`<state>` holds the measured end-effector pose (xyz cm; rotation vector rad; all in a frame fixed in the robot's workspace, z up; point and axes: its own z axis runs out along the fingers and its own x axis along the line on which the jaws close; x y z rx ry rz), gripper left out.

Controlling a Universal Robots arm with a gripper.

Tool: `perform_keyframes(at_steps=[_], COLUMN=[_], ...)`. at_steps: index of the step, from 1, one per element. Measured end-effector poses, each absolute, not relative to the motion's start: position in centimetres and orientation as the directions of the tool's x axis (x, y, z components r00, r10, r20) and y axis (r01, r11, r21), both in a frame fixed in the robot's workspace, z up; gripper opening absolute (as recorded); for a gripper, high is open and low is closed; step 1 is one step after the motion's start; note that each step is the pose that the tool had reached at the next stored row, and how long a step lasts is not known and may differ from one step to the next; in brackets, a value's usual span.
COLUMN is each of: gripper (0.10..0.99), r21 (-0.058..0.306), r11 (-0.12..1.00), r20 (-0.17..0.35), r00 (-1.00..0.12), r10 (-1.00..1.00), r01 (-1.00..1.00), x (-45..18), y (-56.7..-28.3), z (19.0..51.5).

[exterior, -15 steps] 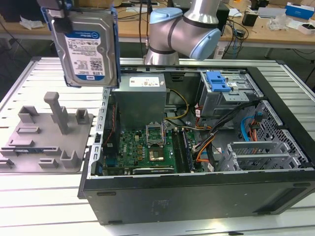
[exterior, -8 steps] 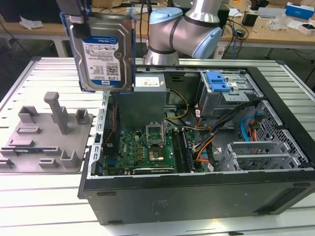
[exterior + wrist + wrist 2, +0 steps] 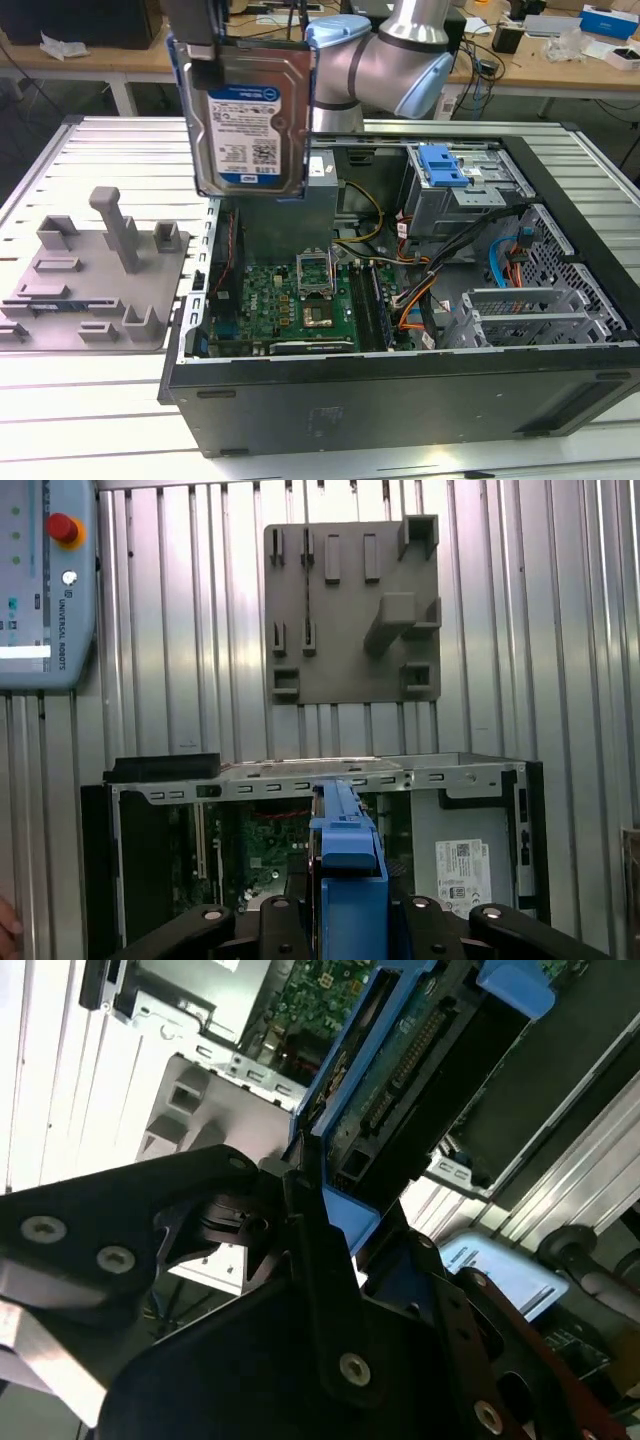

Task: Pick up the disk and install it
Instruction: 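Pick up the disk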

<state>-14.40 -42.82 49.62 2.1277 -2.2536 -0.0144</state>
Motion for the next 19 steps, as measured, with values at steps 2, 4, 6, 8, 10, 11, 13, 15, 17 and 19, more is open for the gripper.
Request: perform_keyframes(at_steps=[2, 4, 6, 8, 10, 11, 13, 15, 17, 19], gripper=[0.369, 0.369, 0.369, 0.369, 0.369, 0.369, 0.369, 0.369, 0.369, 0.369], r21=[0.036, 0.036, 0.036, 0.035, 0.035, 0.035, 0.035, 0.035, 0.035, 0.035], r11=[0.058, 0.058, 0.058, 0.058, 0.058, 0.058, 0.058, 0.058, 0.058, 0.058], r20=[0.025, 0.026, 0.027, 0.028, 0.029, 0.030, 0.031, 0.032, 0.033, 0.033], r00=[-0.057, -0.057, -0.057, -0.057, -0.057, -0.057, -0.057, -0.057, -0.057, -0.057], r10=[-0.998, -0.998, -0.998, -0.998, -0.998, -0.998, -0.998, -0.998, -0.998, -0.998], r01=[-0.998, -0.998, -0.998, -0.998, -0.998, -0.998, -0.998, -0.998, -0.998, -0.998], x=[-13.6, -12.2, -11.5, -10.3, -9.2, -8.5, -7.7, -6.6, -5.6, -4.9], y=[-43.1, -43.6, -43.9, -44.3, -44.6, -44.8, -45.0, -45.2, -45.4, -45.5], z=[49.5, 49.4, 49.4, 49.2, 49.2, 49.1, 49.0, 48.9, 48.8, 48.8])
